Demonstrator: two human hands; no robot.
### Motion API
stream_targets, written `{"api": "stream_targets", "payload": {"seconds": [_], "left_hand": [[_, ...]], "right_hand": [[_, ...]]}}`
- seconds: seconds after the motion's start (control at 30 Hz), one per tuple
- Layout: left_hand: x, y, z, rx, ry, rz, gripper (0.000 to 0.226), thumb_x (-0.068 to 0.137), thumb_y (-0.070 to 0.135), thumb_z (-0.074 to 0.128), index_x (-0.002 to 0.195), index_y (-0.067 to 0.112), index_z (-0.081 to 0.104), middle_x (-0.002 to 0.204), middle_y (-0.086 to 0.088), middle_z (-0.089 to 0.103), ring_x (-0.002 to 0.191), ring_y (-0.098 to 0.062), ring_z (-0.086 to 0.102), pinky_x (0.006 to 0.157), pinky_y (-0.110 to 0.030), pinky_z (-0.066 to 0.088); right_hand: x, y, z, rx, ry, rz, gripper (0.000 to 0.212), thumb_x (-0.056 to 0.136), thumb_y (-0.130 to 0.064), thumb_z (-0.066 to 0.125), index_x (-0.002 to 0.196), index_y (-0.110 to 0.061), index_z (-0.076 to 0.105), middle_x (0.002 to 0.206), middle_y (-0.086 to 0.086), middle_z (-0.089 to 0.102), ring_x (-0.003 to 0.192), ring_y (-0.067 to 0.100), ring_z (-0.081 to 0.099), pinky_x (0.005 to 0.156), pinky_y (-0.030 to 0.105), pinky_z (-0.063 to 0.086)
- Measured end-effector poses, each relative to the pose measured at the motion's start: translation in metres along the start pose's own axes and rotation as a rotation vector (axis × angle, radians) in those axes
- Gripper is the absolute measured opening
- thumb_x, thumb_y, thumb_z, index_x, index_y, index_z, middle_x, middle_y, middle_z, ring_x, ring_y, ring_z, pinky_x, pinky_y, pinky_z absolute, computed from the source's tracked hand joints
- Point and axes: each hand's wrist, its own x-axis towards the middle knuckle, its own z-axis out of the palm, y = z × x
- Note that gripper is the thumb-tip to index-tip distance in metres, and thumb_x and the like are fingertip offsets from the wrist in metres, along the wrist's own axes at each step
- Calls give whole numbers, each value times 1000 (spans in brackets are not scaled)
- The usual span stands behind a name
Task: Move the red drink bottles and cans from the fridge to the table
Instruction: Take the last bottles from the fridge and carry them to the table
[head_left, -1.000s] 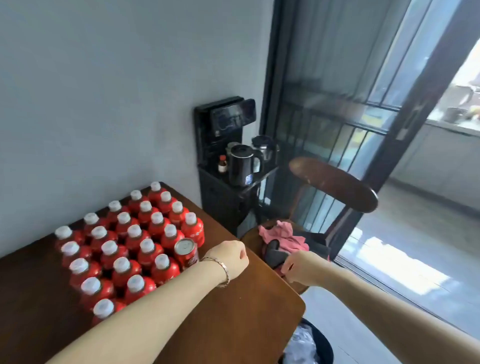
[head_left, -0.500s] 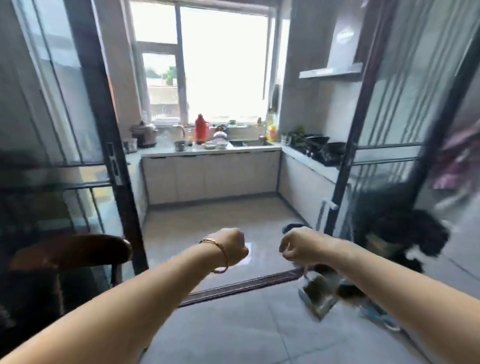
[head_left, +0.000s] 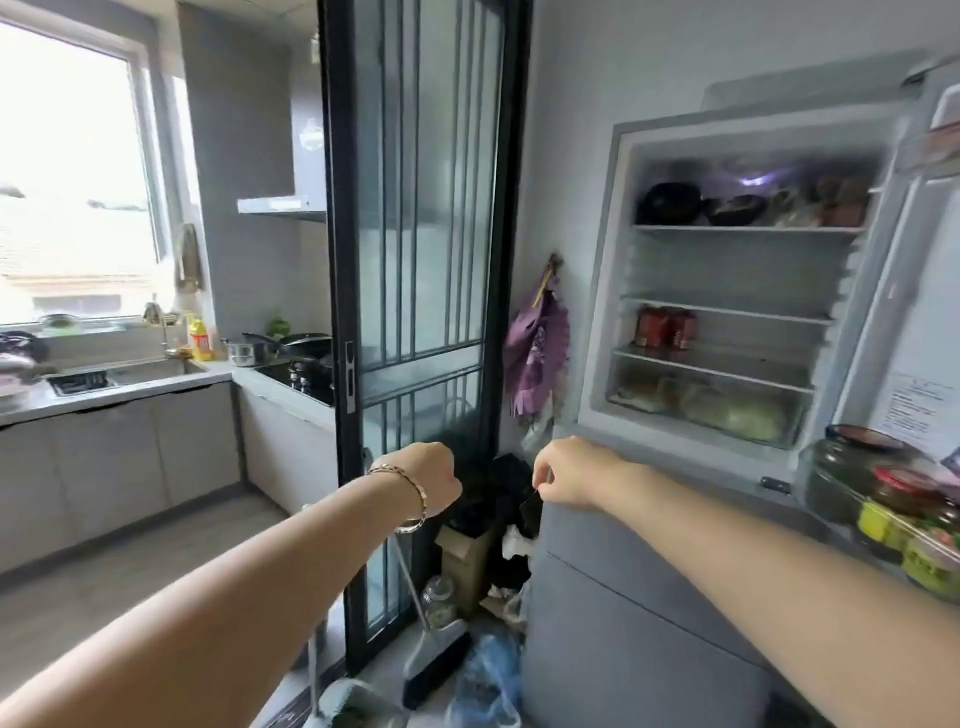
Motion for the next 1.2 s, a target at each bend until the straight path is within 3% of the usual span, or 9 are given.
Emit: {"api": "stream_targets", "payload": {"seconds": [0.07, 0.23, 0.37, 0.5, 0.63, 0.8, 0.97, 1.1, 1.2], "left_hand": [[46, 25, -3, -2, 20, 71, 24, 92, 23, 42, 91, 10, 61, 90, -10, 62, 89, -29, 62, 69, -30, 45], [185, 93, -3, 32, 113, 268, 30, 95, 21, 39, 112, 5, 58, 113, -10, 63, 104, -28, 60, 81, -36, 48], [294, 137, -8, -13, 107, 379, 21, 90, 21, 45, 94, 10, 62, 108, -11, 65, 98, -28, 61, 79, -33, 49], [381, 189, -14, 9, 124, 465, 28, 95, 24, 41, 109, 10, 60, 114, -8, 63, 106, -28, 59, 86, -37, 50], [460, 240, -1, 6, 144, 522, 28, 93, 18, 38, 106, 9, 60, 111, -10, 64, 102, -29, 61, 83, -34, 51], [529, 282, 32, -103, 177, 532, 20, 93, 21, 40, 94, 15, 59, 97, -5, 64, 92, -27, 62, 78, -32, 52], [619, 324, 56, -147, 255, 504, 24, 92, 19, 42, 106, 13, 60, 109, -6, 60, 98, -29, 59, 77, -32, 47], [681, 351, 67, -84, 244, 520, 21, 90, 18, 45, 106, 11, 57, 110, -9, 59, 98, -30, 59, 81, -35, 50], [713, 358, 77, 10, 254, 529, 29, 93, 19, 43, 120, 13, 51, 118, -8, 56, 102, -27, 58, 83, -35, 48]], "right_hand": [[22, 38, -13, -17, 29, 74, 27, 87, -13, 48, 103, -17, 69, 111, 2, 65, 100, 25, 62, 85, 35, 52], [94, 138, -39, -25, 144, 229, 22, 84, -15, 51, 95, -18, 71, 104, 3, 68, 94, 25, 64, 84, 35, 54], [148, 206, -65, -13, 207, 332, 23, 85, -14, 50, 95, -15, 71, 104, 6, 69, 93, 28, 64, 84, 37, 54], [191, 275, -92, -1, 257, 443, 19, 87, -16, 53, 91, -21, 71, 105, 3, 69, 97, 27, 63, 83, 31, 51], [228, 339, -98, 5, 283, 532, 16, 86, -16, 53, 85, -21, 68, 100, 5, 70, 93, 27, 64, 77, 29, 50], [275, 411, -89, 18, 320, 574, 21, 87, -17, 53, 96, -19, 72, 105, 3, 70, 98, 25, 63, 75, 25, 46], [351, 504, -87, 140, 425, 590, 20, 89, -18, 54, 100, -20, 71, 108, 1, 69, 101, 23, 63, 78, 26, 46], [427, 568, -87, 384, 480, 563, 18, 88, -19, 58, 104, -13, 65, 98, 5, 64, 94, 23, 62, 77, 29, 47], [482, 593, -89, 537, 541, 481, 39, 84, -25, 67, 119, -11, 57, 115, 8, 64, 109, 25, 60, 90, 31, 47]]}}
